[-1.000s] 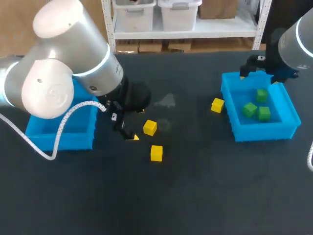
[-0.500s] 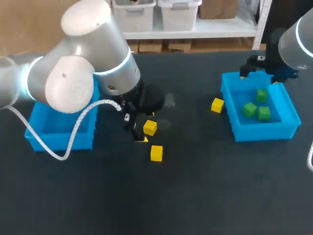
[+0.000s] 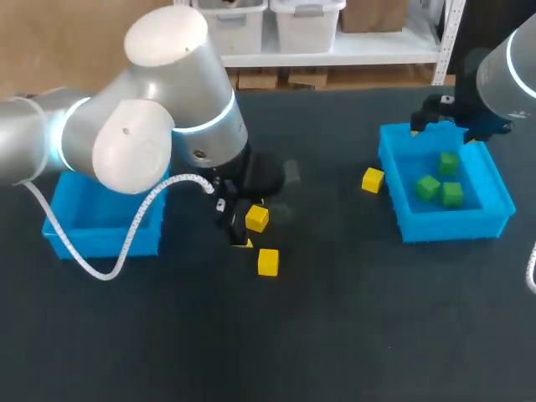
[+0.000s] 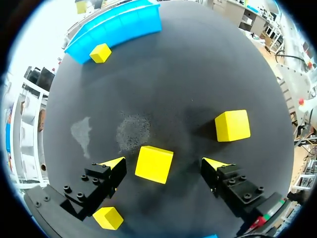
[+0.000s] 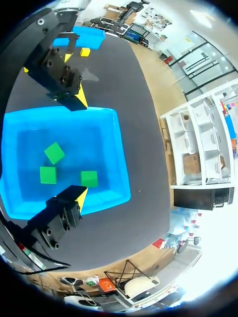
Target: Put the green cubes in the right bin and the yellow cubes in the left bin.
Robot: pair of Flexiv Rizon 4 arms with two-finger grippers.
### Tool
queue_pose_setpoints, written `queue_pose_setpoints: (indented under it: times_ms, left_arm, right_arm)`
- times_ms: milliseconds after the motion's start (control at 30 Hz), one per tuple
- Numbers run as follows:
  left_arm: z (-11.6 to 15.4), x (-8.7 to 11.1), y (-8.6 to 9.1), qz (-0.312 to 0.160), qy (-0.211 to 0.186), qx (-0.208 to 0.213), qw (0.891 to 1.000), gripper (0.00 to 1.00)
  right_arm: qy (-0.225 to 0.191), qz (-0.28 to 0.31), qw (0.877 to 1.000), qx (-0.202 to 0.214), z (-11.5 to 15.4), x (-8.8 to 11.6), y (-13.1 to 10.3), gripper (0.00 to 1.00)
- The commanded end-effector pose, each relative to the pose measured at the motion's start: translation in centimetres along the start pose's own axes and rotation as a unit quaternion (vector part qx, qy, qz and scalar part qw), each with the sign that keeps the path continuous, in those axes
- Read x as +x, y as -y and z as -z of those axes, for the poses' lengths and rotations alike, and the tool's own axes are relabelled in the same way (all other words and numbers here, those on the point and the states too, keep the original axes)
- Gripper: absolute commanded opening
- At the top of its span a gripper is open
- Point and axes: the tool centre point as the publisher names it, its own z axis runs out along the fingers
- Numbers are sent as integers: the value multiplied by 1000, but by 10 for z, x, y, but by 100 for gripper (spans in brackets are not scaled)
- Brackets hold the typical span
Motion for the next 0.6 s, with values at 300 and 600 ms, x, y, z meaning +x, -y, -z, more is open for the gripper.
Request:
queue_pose_setpoints:
  times_ms: [300,600]
  left_arm:
    - [-15,-6,-10,10,-21,-2,1000,28]
    - [-12,-1,-14,38,-21,-26,999,0]
  right_arm:
    - [3,0,1000,1,0,1,0,100]
    - [3,0,1000,1,0,1,0,100]
